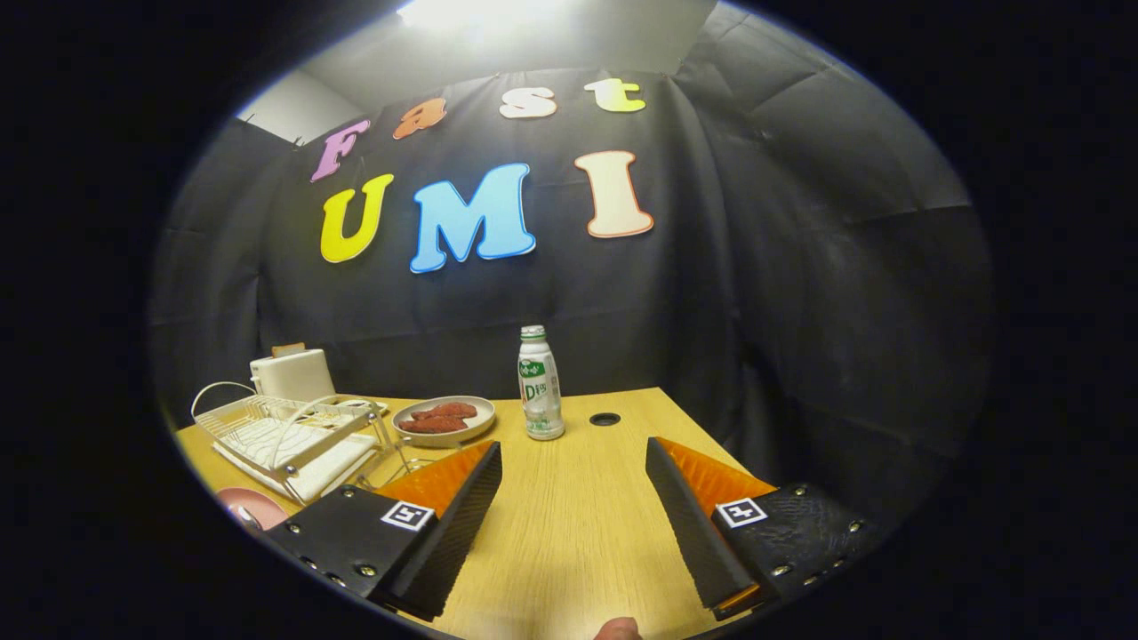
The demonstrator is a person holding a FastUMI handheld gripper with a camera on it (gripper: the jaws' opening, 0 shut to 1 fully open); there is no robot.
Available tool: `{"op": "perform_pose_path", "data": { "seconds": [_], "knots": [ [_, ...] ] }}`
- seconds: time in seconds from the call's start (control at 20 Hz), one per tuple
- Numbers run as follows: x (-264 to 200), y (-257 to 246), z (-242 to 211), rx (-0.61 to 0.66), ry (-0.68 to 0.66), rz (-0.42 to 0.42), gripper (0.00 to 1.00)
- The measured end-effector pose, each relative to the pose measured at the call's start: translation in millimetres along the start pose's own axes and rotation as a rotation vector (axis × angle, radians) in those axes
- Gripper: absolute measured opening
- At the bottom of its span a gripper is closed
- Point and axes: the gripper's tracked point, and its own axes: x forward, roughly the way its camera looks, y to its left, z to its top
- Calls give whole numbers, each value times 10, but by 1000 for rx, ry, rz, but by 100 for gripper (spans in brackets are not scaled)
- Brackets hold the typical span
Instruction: Take the plate from the dish rack, then take the spoon from the basket and place it into the plate.
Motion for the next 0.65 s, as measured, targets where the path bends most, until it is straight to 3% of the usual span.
{"op": "perform_pose_path", "data": {
  "seconds": [0.2, 0.35, 0.65],
  "knots": [
    [33, -5, -348, 17, 46, 9, 100],
    [-38, 61, -407, -5, 76, 37, 99],
    [-447, 29, -396, -48, 32, 2, 100]
  ]
}}
